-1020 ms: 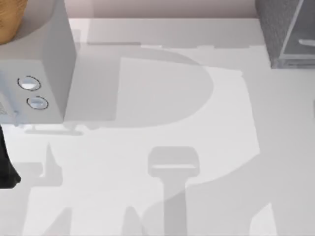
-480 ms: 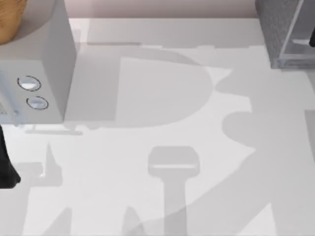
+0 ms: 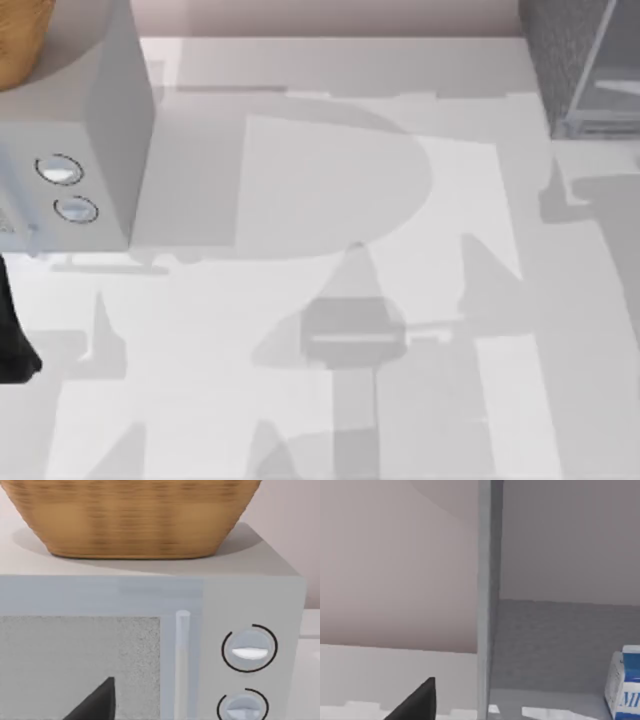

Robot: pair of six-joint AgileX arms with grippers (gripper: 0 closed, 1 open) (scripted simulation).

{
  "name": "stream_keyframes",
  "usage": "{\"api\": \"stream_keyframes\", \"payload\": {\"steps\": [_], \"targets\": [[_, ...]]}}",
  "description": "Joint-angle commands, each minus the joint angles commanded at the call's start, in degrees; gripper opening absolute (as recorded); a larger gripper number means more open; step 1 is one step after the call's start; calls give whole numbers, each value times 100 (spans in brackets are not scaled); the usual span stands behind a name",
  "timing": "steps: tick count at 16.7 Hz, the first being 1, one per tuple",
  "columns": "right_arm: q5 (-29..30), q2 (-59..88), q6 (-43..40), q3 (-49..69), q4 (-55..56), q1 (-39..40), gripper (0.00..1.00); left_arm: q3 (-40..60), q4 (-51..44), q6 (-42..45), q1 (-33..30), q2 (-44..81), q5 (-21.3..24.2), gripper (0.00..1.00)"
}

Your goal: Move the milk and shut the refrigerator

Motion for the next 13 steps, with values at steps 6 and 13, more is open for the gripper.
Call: {"api": "stream_keyframes", "payload": {"steps": [6,13], "targets": [[300,-4280,-42,-1566,-1460,7,100,0,0,0,0,0,0,100],[432,-7073,-17,-2909,-3302,-35,100,0,0,0,0,0,0,100]]}}
